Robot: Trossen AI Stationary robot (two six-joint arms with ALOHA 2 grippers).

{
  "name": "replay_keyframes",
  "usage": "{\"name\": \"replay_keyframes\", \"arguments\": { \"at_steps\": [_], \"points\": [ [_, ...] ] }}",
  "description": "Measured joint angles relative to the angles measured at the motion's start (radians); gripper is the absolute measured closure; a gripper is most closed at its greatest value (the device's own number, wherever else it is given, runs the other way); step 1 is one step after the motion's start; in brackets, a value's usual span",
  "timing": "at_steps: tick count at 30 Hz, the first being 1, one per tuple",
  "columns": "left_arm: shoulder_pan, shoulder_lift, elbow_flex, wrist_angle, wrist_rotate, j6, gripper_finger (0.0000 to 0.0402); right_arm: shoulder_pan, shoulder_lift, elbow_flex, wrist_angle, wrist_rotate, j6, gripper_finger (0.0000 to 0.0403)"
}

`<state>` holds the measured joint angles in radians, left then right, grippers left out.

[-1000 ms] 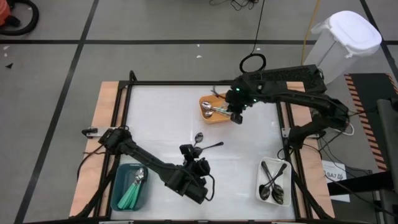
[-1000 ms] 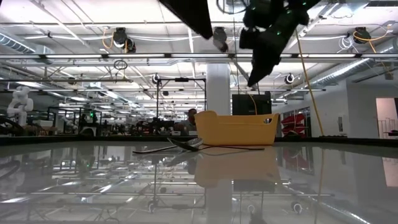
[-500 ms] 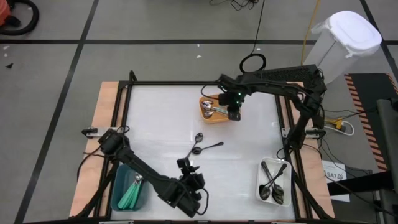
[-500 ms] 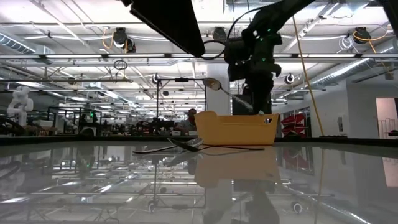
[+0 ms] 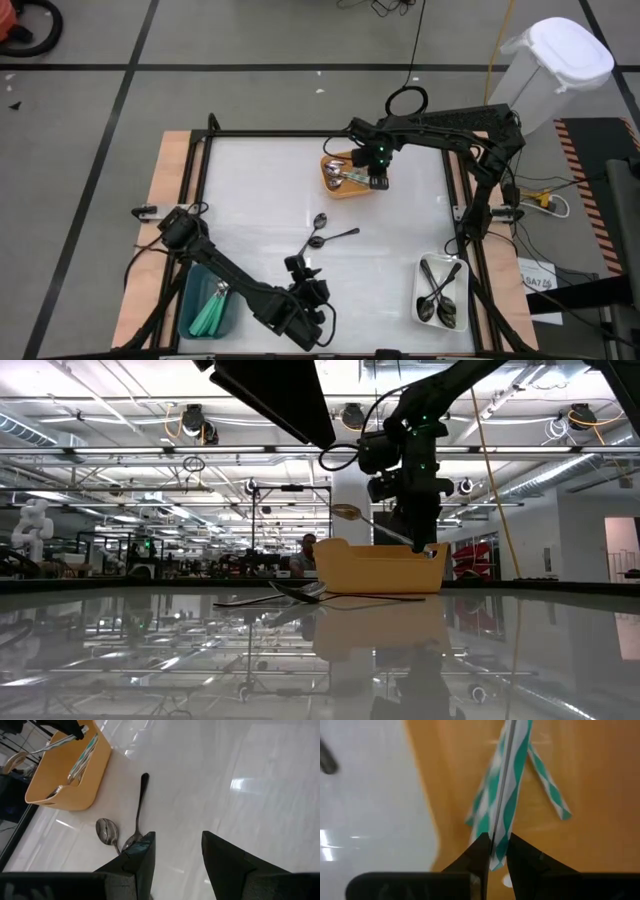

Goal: Sort silverware by color (type)
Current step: Put the white patterned spoon into the yellow bin

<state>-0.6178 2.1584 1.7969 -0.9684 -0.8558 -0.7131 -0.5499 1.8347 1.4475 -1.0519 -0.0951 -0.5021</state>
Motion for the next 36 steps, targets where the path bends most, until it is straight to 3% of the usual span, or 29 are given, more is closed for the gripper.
{"name": "replay_keyframes", "arguments": {
  "at_steps": [8, 14, 36],
  "points": [
    [0.002, 0.0, 0.0, 0.003, -0.001, 0.001, 0.0241, 0.0, 0.0, 0.0, 0.006, 0.022, 0.0, 0.0354],
    [0.002, 0.0, 0.0, 0.003, -0.001, 0.005, 0.0241, 0.001, 0.0, 0.0, 0.043, 0.12, 0.021, 0.0354],
    [0.004, 0.0, 0.0, 0.003, -0.002, 0.006, 0.0241, 0.001, 0.0, -0.001, 0.037, 0.125, 0.045, 0.034]
  ]
}}
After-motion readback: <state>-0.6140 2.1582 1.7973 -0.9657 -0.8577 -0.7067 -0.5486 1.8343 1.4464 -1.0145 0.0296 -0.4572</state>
